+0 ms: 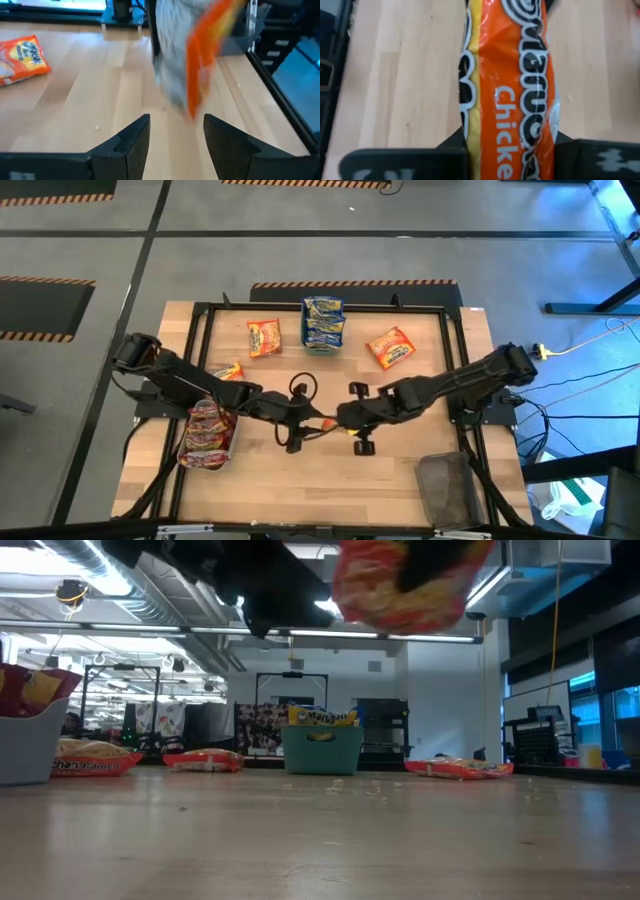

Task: Sort Maruchan noodles
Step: Put the orange noodle pack into the black bin

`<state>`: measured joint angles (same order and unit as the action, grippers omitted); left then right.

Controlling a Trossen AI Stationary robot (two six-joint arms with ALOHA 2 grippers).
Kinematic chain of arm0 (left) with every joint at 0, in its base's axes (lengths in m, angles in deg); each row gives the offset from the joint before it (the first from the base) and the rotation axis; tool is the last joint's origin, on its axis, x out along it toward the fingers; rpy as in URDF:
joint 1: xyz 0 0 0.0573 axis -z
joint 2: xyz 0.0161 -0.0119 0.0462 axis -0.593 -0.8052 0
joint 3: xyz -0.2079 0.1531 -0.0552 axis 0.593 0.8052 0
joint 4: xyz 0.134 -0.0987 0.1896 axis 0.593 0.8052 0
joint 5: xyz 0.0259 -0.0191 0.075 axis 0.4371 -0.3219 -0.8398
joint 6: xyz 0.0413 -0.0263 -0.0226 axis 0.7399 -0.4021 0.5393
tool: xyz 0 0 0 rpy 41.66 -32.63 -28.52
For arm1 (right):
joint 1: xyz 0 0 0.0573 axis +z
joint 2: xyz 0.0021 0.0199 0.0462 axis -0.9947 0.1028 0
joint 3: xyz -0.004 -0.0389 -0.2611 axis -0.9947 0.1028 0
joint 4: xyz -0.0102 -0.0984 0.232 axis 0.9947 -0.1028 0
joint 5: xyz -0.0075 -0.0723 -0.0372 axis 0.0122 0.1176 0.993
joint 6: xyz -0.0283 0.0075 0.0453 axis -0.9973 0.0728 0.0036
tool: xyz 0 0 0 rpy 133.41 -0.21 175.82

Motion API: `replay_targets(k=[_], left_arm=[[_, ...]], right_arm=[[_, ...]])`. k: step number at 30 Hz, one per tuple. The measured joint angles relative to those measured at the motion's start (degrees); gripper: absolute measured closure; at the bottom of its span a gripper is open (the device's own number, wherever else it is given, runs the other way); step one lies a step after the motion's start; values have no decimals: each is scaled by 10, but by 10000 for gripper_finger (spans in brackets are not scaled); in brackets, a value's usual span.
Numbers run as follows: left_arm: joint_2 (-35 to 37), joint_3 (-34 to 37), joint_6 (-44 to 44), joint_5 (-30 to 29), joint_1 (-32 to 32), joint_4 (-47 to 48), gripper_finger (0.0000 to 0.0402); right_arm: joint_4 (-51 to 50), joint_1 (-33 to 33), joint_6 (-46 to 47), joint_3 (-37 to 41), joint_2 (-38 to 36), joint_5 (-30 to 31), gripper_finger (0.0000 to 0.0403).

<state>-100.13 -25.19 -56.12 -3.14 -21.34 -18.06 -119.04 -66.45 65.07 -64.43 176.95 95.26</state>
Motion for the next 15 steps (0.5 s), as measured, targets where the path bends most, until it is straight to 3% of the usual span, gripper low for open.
replay_targets(k=[15], left_arm=[[0, 0, 17, -20, 11, 0, 221]], right_arm=[[-33, 119, 167, 161, -168, 24, 333]])
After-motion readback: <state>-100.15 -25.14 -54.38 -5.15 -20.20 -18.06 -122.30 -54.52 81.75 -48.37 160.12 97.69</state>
